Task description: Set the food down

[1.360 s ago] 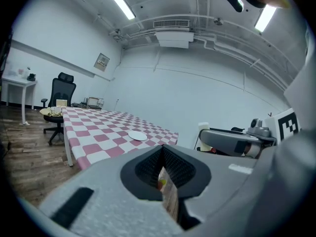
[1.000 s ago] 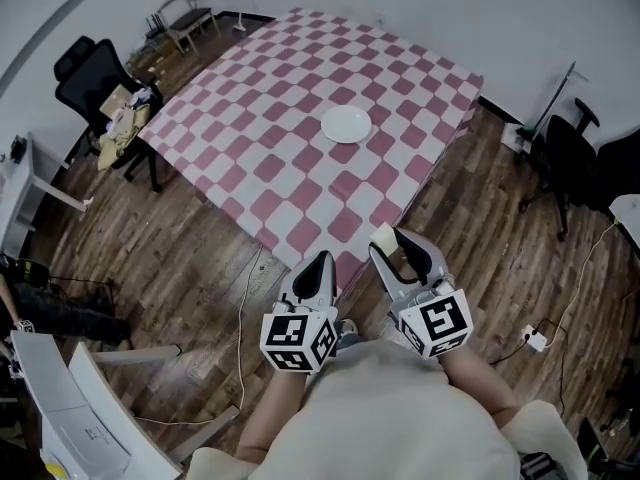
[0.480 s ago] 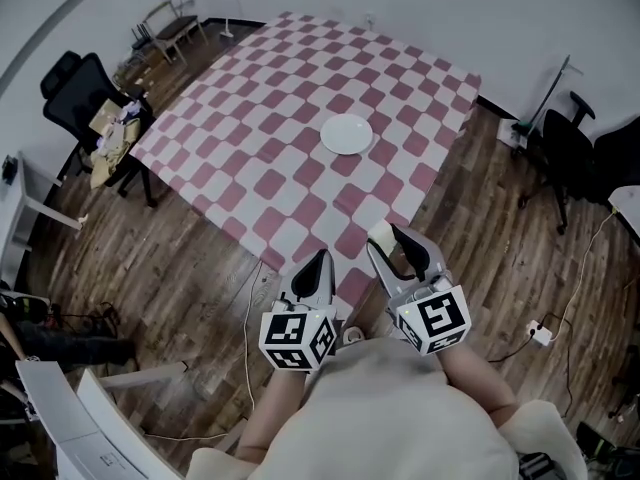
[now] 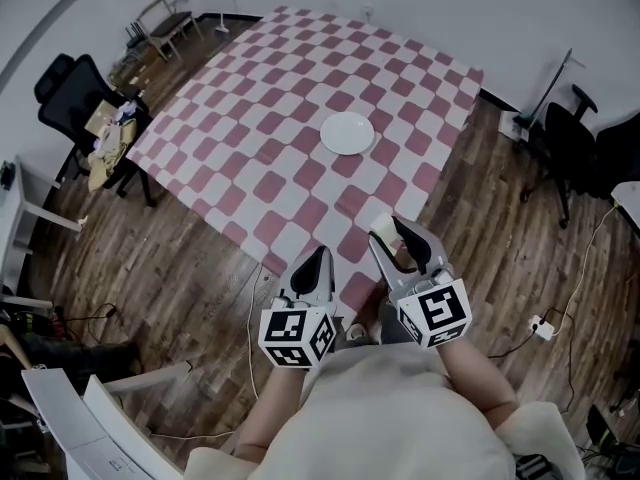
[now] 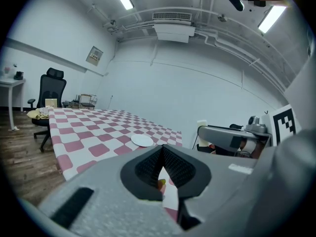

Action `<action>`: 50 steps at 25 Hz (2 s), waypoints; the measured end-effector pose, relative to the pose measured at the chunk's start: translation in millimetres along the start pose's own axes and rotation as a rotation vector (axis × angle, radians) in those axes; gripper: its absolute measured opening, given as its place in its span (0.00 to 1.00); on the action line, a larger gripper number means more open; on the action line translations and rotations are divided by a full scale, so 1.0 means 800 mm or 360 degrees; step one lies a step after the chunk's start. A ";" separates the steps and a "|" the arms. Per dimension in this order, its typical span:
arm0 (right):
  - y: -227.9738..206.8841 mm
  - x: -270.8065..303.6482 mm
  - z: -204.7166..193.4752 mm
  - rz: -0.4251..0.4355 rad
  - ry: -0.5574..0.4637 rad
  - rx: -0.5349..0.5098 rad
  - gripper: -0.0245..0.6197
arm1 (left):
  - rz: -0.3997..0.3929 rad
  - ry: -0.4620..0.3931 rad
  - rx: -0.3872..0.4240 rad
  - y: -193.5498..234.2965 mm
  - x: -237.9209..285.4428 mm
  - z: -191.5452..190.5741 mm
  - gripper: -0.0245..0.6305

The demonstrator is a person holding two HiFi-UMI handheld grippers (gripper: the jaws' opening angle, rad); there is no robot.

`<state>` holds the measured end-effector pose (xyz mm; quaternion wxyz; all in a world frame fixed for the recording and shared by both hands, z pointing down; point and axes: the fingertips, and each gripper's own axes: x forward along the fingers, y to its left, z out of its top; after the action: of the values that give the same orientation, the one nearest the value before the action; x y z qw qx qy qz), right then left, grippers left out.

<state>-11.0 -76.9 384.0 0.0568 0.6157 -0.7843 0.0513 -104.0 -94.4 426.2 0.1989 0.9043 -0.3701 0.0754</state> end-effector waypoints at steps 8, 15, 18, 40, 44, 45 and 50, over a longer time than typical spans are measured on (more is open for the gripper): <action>-0.025 0.030 0.001 0.0069 0.0013 -0.0003 0.30 | 0.0063 -0.0010 -0.0023 0.012 0.032 0.007 0.05; -0.062 0.063 0.002 0.0143 0.0049 -0.0032 0.30 | 0.0119 -0.0019 -0.0052 0.016 0.075 0.019 0.05; -0.080 0.081 0.005 0.0174 0.0069 -0.0043 0.30 | 0.0149 -0.0023 -0.0065 0.021 0.096 0.028 0.05; -0.180 0.203 -0.005 0.0391 0.0202 -0.0110 0.30 | 0.0368 -0.0041 -0.0170 0.049 0.211 0.056 0.05; -0.191 0.223 -0.010 0.0419 0.0227 -0.0118 0.30 | 0.0398 -0.0037 -0.0184 0.057 0.225 0.059 0.05; -0.194 0.228 -0.012 0.0427 0.0233 -0.0121 0.30 | 0.0407 -0.0035 -0.0188 0.059 0.228 0.059 0.05; -0.201 0.255 -0.019 0.0477 0.0266 -0.0135 0.30 | 0.0453 -0.0030 -0.0217 0.068 0.241 0.059 0.05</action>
<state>97.5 -308.2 432.0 0.1396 0.4825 -0.8613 0.0771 -4.5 -272.5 454.8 0.2437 0.8277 -0.5008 0.0690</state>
